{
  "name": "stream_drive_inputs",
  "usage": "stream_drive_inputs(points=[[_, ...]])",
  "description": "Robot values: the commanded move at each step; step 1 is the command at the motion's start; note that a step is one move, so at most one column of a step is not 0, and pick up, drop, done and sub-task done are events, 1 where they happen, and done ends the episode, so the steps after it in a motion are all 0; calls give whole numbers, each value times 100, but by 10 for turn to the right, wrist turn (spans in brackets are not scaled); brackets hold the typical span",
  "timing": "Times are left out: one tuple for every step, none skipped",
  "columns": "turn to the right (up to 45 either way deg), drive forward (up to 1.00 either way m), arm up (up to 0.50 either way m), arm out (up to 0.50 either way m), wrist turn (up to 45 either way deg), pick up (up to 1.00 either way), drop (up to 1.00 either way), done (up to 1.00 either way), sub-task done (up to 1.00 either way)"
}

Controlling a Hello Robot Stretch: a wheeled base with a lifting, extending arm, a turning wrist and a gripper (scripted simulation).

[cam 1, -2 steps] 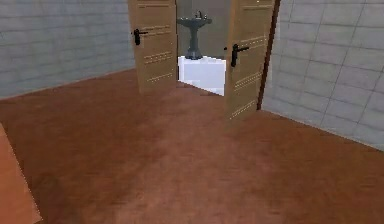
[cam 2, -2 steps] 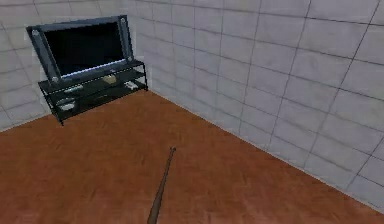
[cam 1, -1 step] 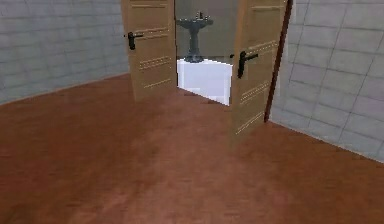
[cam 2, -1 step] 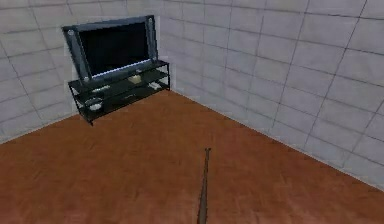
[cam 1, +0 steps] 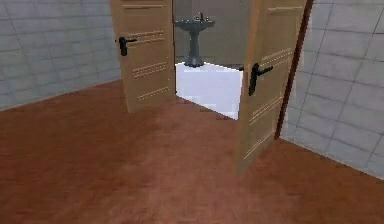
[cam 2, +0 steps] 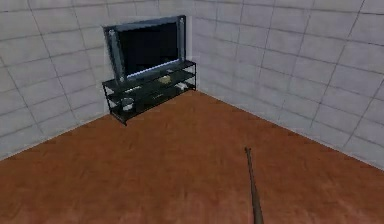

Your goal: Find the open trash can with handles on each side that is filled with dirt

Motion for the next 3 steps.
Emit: stream_drive_inputs(points=[[-30, 0, 0, 0, 0, 0, 0, 0, 0], [0, 100, 0, 0, 0, 0, 0, 0, 0], [-30, 0, 0, 0, 0, 0, 0, 0, 0]])
